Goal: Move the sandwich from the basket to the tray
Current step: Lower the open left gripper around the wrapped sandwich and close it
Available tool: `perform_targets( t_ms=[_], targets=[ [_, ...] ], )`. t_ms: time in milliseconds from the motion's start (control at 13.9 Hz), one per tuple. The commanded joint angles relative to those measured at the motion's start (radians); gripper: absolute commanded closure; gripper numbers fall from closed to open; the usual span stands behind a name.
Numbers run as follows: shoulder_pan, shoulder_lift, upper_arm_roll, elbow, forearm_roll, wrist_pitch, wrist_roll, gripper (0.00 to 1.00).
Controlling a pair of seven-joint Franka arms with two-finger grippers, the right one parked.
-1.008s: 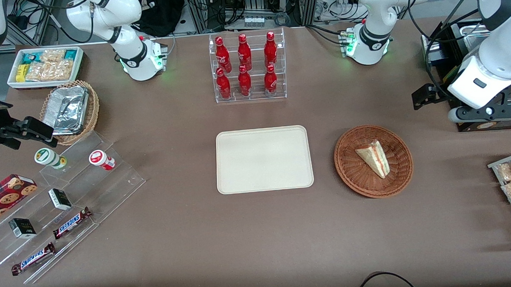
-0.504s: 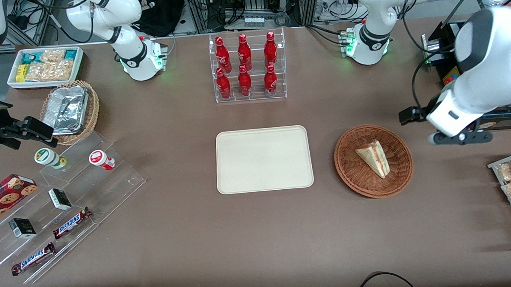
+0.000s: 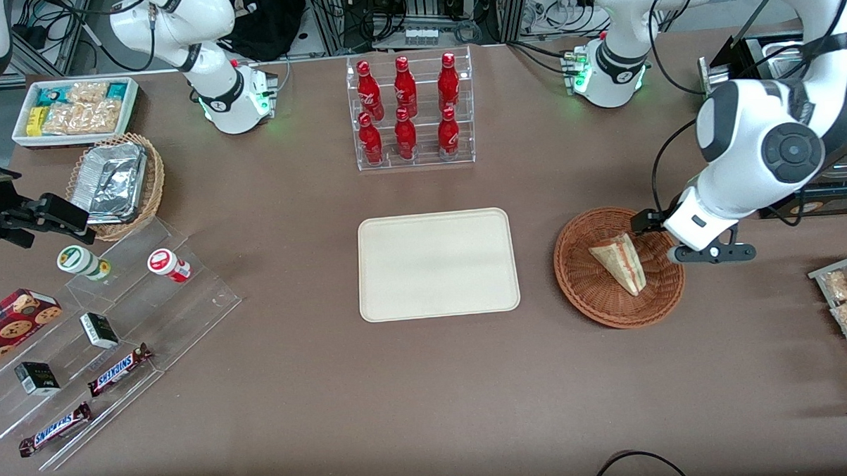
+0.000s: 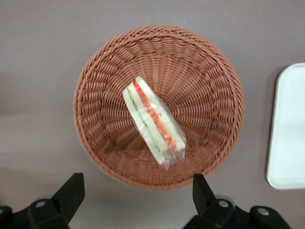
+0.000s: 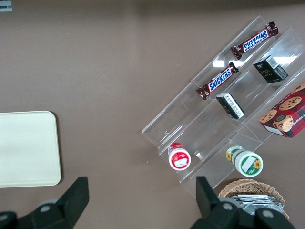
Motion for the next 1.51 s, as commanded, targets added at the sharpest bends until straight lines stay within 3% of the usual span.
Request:
perform_targets(
  t_ms=[0,648,1440],
  targets=[
    [-0.005,-0.028,-0.009,-0.121,0.012,0.142,-0.118,0.00],
    [-0.043,0.020,-0.009,-0.176,0.012,0.273,-0.667,0.00],
    [-0.043,0.144,-0.009,-0.175,0.012,0.359,-0.761,0.00]
  ],
)
